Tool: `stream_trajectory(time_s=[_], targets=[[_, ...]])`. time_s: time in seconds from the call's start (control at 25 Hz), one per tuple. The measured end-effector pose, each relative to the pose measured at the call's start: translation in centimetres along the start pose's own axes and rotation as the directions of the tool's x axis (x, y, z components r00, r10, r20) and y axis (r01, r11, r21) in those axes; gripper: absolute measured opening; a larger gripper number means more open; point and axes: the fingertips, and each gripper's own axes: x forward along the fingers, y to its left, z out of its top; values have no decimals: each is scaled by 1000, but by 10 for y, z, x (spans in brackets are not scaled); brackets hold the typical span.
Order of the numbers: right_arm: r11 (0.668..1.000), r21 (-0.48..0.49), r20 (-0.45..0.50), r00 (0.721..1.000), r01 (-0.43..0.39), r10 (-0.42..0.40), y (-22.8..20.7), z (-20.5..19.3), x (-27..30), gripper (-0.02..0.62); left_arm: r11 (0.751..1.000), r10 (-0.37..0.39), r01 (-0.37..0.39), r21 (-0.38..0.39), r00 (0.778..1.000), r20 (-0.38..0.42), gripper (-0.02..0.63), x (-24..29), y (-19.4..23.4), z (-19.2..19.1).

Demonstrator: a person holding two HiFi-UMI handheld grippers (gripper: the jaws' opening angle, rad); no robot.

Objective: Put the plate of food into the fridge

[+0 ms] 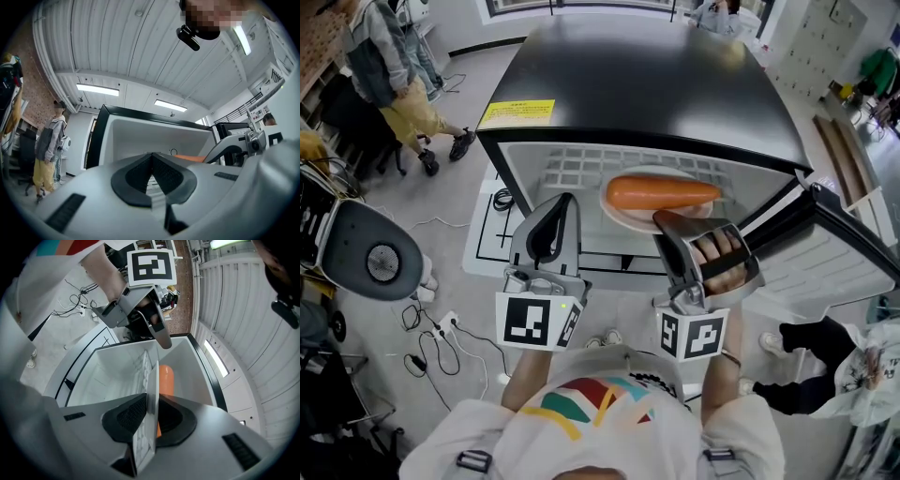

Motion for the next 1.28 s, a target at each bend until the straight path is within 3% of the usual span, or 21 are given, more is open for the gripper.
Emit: stream_trajectory(time_s=[0.6, 1.28], targets=[[997, -2, -6, 997, -73, 73, 8, -11, 30, 57, 1000, 9, -9, -22, 1000, -23, 6, 22, 15, -14], [986, 58, 21, 988, -155, 154, 8, -14, 55, 52, 999, -11, 9, -37, 999, -51, 6, 35, 17, -27]])
